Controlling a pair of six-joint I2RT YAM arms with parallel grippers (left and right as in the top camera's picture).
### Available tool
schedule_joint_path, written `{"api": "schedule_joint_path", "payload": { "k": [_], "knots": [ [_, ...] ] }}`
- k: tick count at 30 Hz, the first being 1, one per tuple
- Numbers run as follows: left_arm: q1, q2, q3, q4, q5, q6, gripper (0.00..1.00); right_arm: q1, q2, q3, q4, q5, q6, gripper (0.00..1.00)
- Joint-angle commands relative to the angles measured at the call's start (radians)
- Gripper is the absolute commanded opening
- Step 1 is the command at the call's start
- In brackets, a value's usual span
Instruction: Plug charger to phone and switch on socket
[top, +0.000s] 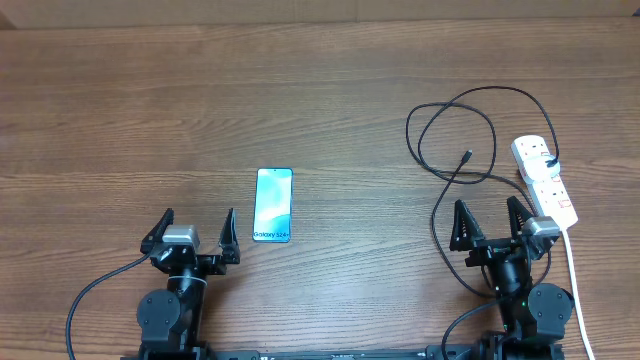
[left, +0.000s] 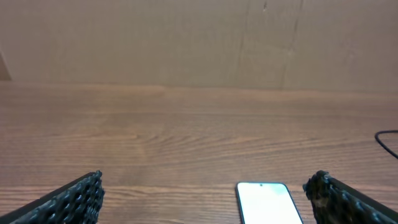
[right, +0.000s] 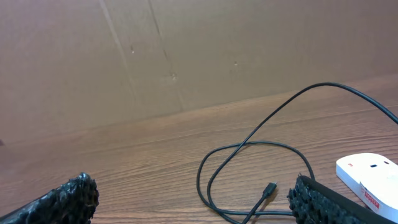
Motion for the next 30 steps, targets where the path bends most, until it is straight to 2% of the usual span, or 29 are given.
{"api": "schedule_joint_path", "payload": {
  "k": [1,3,5,8,11,20,24,30],
  "knots": [
    [0.008,-0.011,-0.004,0.032,-0.034,0.024,1.00,-0.004,-0.010,-0.010,0.006,0.007,-0.005,1.00],
    [0.007,-0.011,-0.004,0.058,0.034,-0.013,1.00,-0.004,-0.010,-0.010,0.006,0.007,-0.005,1.00],
    [0.008,-0.011,-0.003,0.074,0.163,-0.014,1.00,-0.004,-0.010,-0.010,0.006,0.007,-0.005,1.00],
    [0.007,-0.011,0.006,0.056,0.230,-0.023,1.00,-0.004,-0.010,-0.010,0.006,0.007,-0.005,1.00],
    [0.008,-0.011,0.059,-0.003,0.229,-0.069,0.99,-0.004,-0.010,-0.010,0.006,0.007,-0.005,1.00],
    [0.008,0.070,0.314,-0.196,0.156,-0.068,1.00,-0.004,-0.010,-0.010,0.006,0.007,-0.005,1.00],
    [0.008,0.195,0.441,-0.229,0.156,-0.068,1.00,-0.004,-0.010,-0.010,0.006,0.007,-0.005,1.00],
    [0.006,0.489,0.732,-0.336,0.158,-0.068,1.00,-0.004,-0.010,-0.010,0.006,0.007,-0.005,1.00]
  ]
}}
